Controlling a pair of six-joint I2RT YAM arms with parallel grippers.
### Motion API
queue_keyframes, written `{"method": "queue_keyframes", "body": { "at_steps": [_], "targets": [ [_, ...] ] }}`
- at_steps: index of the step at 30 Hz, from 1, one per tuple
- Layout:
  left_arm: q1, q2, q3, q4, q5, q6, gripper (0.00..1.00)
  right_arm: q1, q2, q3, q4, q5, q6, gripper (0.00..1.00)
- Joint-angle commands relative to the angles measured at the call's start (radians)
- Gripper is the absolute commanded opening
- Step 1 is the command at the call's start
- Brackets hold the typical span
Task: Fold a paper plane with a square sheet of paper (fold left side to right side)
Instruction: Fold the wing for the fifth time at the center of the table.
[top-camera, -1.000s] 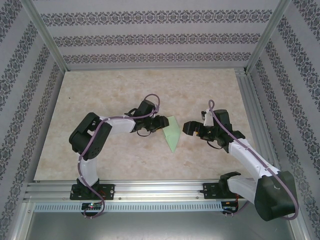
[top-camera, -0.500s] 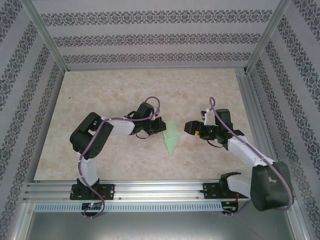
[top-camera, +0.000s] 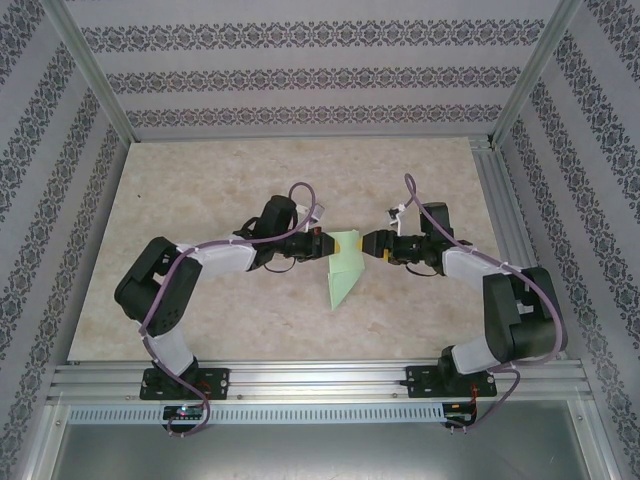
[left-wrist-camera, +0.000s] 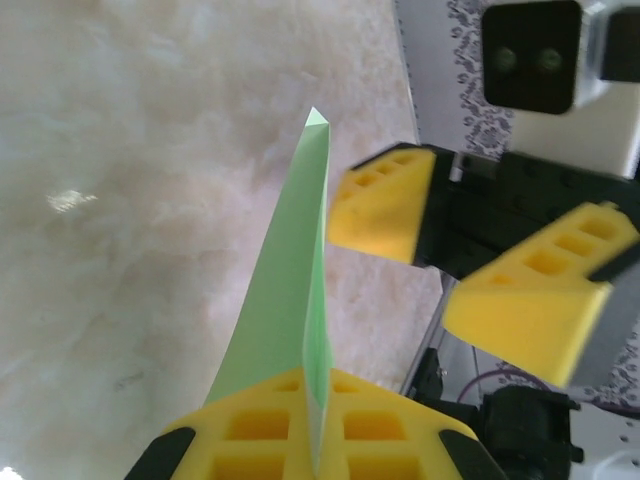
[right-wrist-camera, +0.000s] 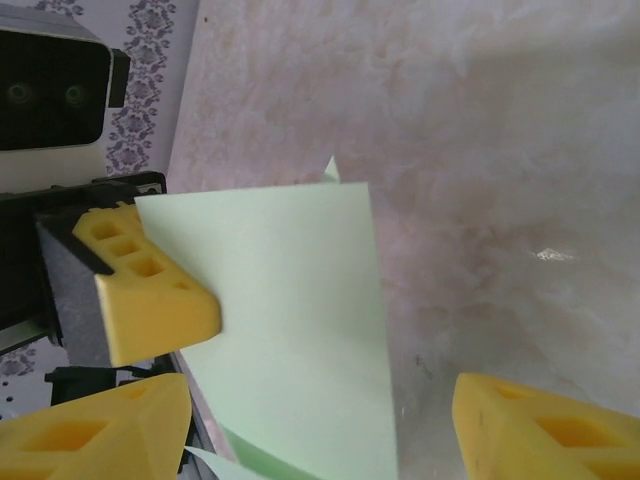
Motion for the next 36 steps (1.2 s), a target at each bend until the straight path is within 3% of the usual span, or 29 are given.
{"method": "queue_keyframes", "body": {
  "at_steps": [1, 14, 19, 24, 26, 31, 36],
  "targets": [
    [0.014, -0.032, -0.017, 0.056, 0.057, 0.037, 0.01, -0.007, 0.013, 0.027, 0.089, -0.087, -0.005, 0.69],
    [0.017, -0.032, -0.008, 0.108, 0.106, 0.007, 0.00, -0.001, 0.060, 0.034, 0.104, -0.134, 0.002, 0.53],
    [0.018, -0.030, -0.008, 0.101, 0.105, 0.009, 0.00, -0.001, 0.060, 0.036, 0.104, -0.145, 0.005, 0.42],
    [0.026, -0.025, -0.011, 0.048, 0.082, 0.036, 0.05, -0.001, 0.056, 0.042, 0.076, -0.125, 0.002, 0.14],
    [0.039, -0.033, -0.025, 0.020, 0.063, 0.047, 0.13, 0.001, 0.059, 0.043, 0.065, -0.116, 0.002, 0.07],
    [0.092, -0.096, -0.058, -0.102, -0.013, 0.099, 0.47, 0.026, 0.083, 0.042, 0.044, -0.084, 0.013, 0.02],
    [0.114, -0.210, -0.022, -0.392, -0.207, 0.236, 0.60, 0.050, 0.089, 0.050, 0.004, -0.022, 0.041, 0.02]
  ]
}}
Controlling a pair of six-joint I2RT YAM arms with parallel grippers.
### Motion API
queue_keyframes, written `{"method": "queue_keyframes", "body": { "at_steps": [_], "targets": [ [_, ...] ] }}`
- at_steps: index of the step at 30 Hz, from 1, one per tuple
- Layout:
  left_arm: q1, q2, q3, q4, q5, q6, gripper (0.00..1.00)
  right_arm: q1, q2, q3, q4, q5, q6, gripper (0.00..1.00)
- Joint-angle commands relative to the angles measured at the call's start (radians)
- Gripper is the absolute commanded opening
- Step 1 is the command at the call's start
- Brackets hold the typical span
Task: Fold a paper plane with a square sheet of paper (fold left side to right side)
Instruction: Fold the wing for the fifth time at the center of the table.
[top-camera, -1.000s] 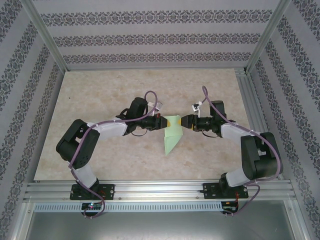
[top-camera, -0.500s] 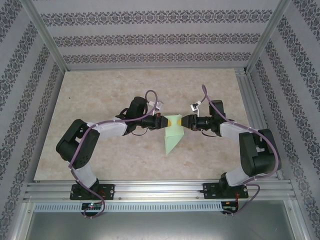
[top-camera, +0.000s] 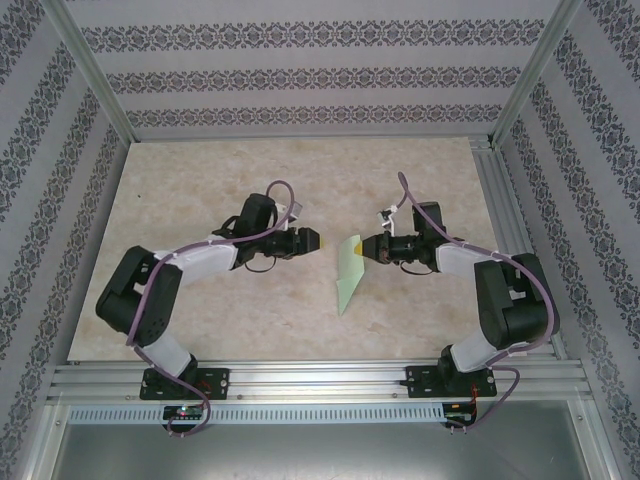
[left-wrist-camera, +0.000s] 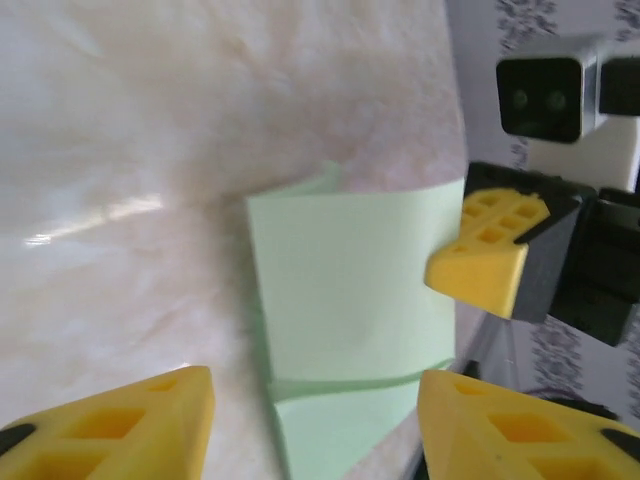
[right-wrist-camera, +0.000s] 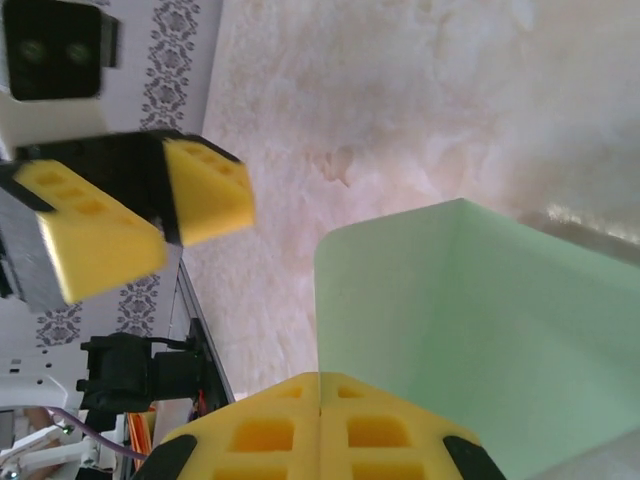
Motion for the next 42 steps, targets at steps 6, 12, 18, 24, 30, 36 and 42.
{"method": "queue_keyframes", "body": {
  "at_steps": [6, 12, 18, 24, 30, 36, 42],
  "targets": [
    [-0.081, -0.237, 0.042, -0.375, -0.306, 0.211, 0.62, 0.016, 0.007, 0.053, -0.102, 0.150, 0.085, 0.04],
    [-0.328, -0.276, 0.015, -0.390, -0.477, 0.183, 0.63, -0.007, 0.008, 0.050, -0.129, 0.218, 0.209, 0.05],
    [-0.500, -0.115, 0.088, -0.386, -0.609, 0.182, 0.63, -0.014, 0.045, 0.079, -0.183, 0.213, 0.210, 0.05],
    [-0.580, 0.081, 0.249, -0.456, -0.708, 0.228, 0.64, -0.015, 0.066, 0.072, -0.181, 0.210, 0.214, 0.05],
    [-0.608, 0.211, 0.352, -0.529, -0.808, 0.243, 0.64, -0.016, 0.073, 0.071, -0.181, 0.208, 0.210, 0.05],
    [-0.624, 0.279, 0.402, -0.576, -0.870, 0.241, 0.62, -0.016, 0.084, 0.073, -0.184, 0.206, 0.202, 0.05],
    [-0.626, 0.307, 0.408, -0.604, -0.895, 0.225, 0.57, -0.017, 0.098, 0.077, -0.187, 0.205, 0.199, 0.05]
  ]
}}
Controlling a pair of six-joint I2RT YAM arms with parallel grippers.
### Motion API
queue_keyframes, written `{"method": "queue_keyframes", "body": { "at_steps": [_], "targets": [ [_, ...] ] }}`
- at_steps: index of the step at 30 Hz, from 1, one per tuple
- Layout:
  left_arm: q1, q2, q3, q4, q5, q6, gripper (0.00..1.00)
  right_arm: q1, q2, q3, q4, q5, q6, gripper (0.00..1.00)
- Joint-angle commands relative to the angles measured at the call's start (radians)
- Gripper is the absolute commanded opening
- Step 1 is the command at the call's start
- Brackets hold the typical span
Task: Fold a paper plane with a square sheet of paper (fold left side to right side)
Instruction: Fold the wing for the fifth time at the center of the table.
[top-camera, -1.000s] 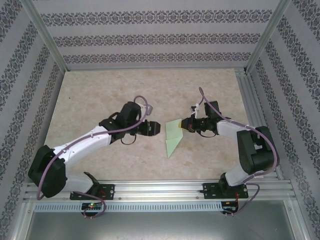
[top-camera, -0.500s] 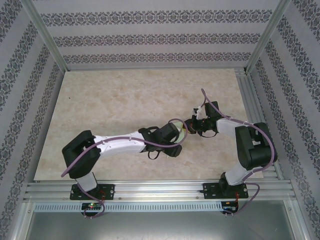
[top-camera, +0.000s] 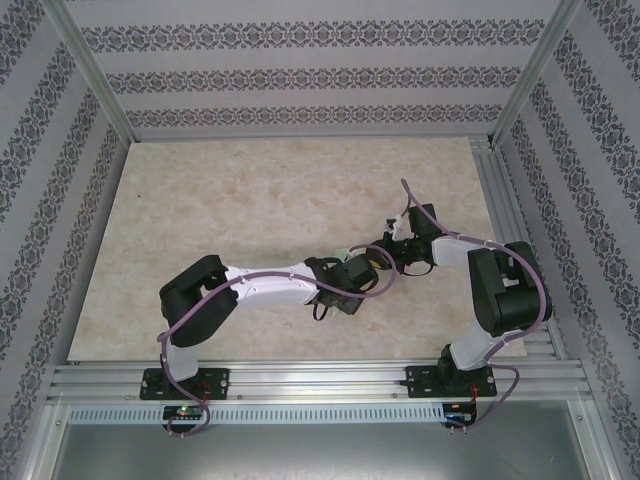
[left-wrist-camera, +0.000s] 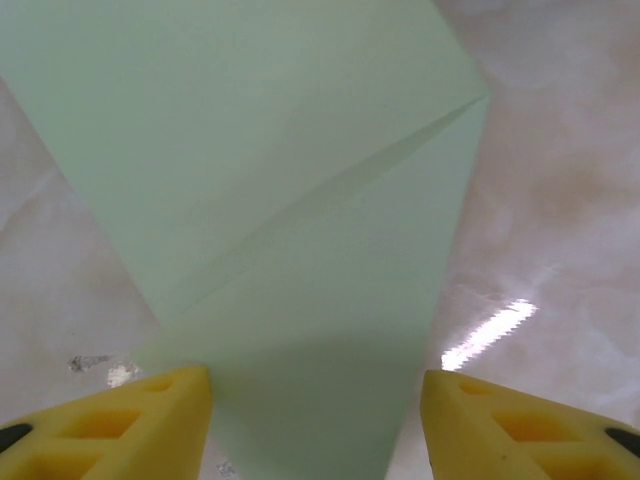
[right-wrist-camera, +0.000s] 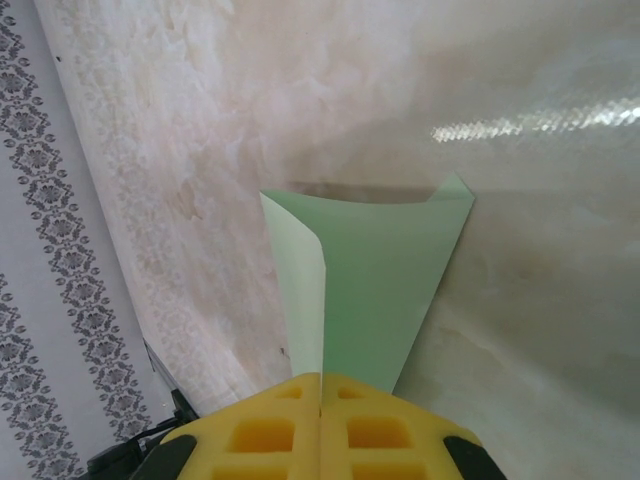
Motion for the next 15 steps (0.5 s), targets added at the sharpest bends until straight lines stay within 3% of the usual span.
{"method": "queue_keyframes", "body": {
  "at_steps": [1, 10, 15],
  "targets": [
    [-0.014, 0.020, 0.026, -0.047, -0.035, 0.009, 0.56, -0.007, 0.015, 0.021, -0.004, 0.004, -0.009, 0.05],
    [-0.024, 0.043, 0.029, -0.044, -0.031, -0.002, 0.48, -0.007, 0.025, 0.034, -0.031, 0.011, -0.028, 0.05],
    [-0.028, 0.041, 0.052, -0.068, -0.048, -0.001, 0.49, -0.007, 0.039, 0.039, -0.050, 0.025, -0.045, 0.05]
  ]
}}
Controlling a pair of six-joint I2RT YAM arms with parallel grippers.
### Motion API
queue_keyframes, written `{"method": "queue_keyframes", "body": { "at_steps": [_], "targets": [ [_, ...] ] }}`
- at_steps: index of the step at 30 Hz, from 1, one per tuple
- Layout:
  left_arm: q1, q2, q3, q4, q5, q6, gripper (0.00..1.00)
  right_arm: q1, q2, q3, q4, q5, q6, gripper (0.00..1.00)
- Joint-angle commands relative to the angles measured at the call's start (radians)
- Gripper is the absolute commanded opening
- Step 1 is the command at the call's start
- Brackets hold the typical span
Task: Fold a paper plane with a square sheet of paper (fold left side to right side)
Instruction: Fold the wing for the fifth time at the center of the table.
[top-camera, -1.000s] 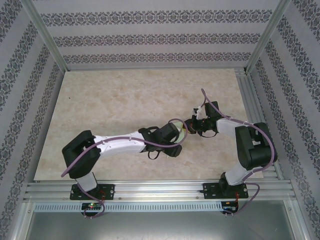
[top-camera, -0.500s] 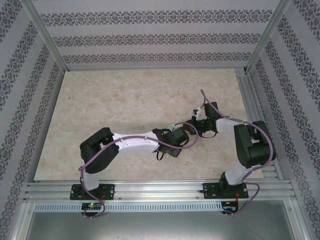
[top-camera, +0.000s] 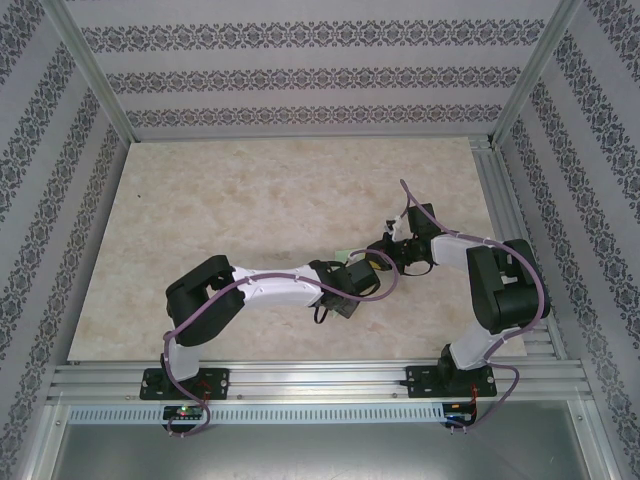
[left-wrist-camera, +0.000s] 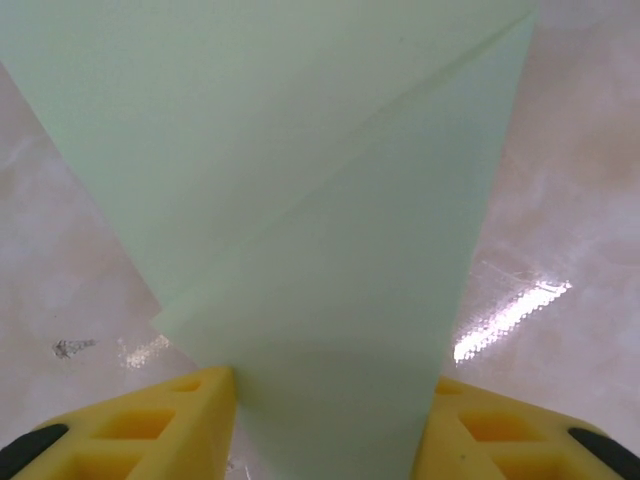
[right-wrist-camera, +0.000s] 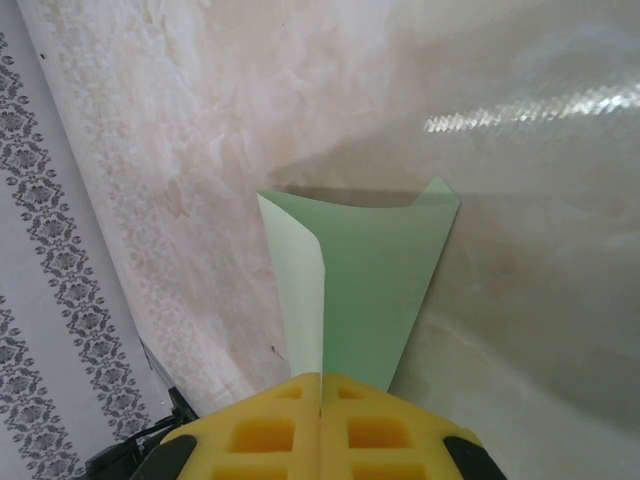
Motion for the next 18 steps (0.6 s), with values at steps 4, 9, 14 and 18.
{"method": "queue_keyframes", "body": {
  "at_steps": [4, 9, 14, 18],
  "targets": [
    [-0.021, 0.001, 0.052, -0.048, -0.044, 0.007, 0.49, -0.008, 0.031, 0.022, -0.018, 0.019, -0.036, 0.05],
    [-0.024, 0.024, 0.053, -0.041, -0.040, 0.000, 0.46, -0.007, 0.031, 0.019, -0.012, 0.017, -0.033, 0.05],
    [-0.023, 0.047, 0.064, -0.075, -0.069, -0.018, 0.39, -0.007, 0.028, 0.018, -0.022, 0.021, -0.039, 0.05],
    [-0.022, 0.051, 0.061, -0.074, -0.063, -0.025, 0.35, -0.007, 0.030, 0.017, -0.021, 0.020, -0.040, 0.06]
  ]
}}
